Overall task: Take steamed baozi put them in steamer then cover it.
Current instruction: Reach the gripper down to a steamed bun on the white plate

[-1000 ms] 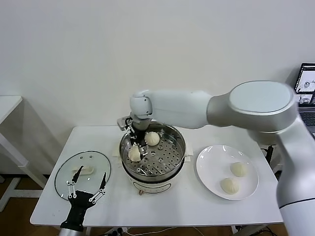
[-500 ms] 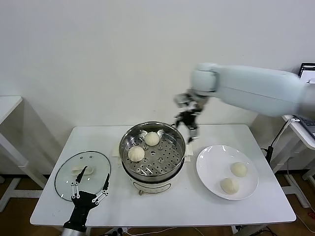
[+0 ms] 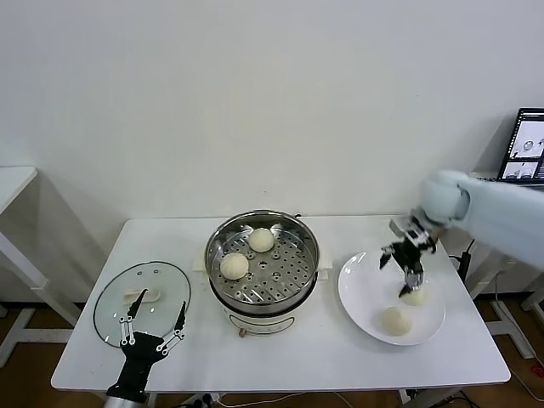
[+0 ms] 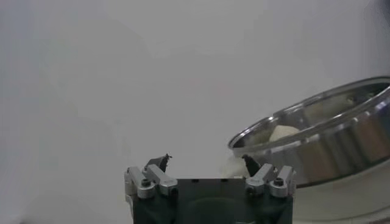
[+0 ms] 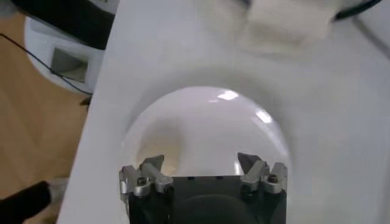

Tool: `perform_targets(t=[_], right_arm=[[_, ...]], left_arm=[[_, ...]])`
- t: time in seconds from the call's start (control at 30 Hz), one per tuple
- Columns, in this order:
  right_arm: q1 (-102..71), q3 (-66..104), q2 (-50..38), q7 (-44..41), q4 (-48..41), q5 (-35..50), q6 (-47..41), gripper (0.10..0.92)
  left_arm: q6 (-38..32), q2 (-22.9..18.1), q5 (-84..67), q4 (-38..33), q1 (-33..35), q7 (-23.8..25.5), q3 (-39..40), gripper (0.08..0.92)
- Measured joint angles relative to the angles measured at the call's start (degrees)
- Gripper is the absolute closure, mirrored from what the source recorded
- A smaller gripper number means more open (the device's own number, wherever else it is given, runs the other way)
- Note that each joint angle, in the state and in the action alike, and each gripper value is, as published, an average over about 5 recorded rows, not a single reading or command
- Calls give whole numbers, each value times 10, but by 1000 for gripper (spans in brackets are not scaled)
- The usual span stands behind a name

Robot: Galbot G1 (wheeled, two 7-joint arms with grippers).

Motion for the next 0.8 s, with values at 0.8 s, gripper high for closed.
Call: perform_targets(t=[0.8], right_arm=[[-132, 71, -16, 48, -17, -46, -5, 293]], left_arm=[[-2, -2, 0, 5, 1, -1, 0, 177]])
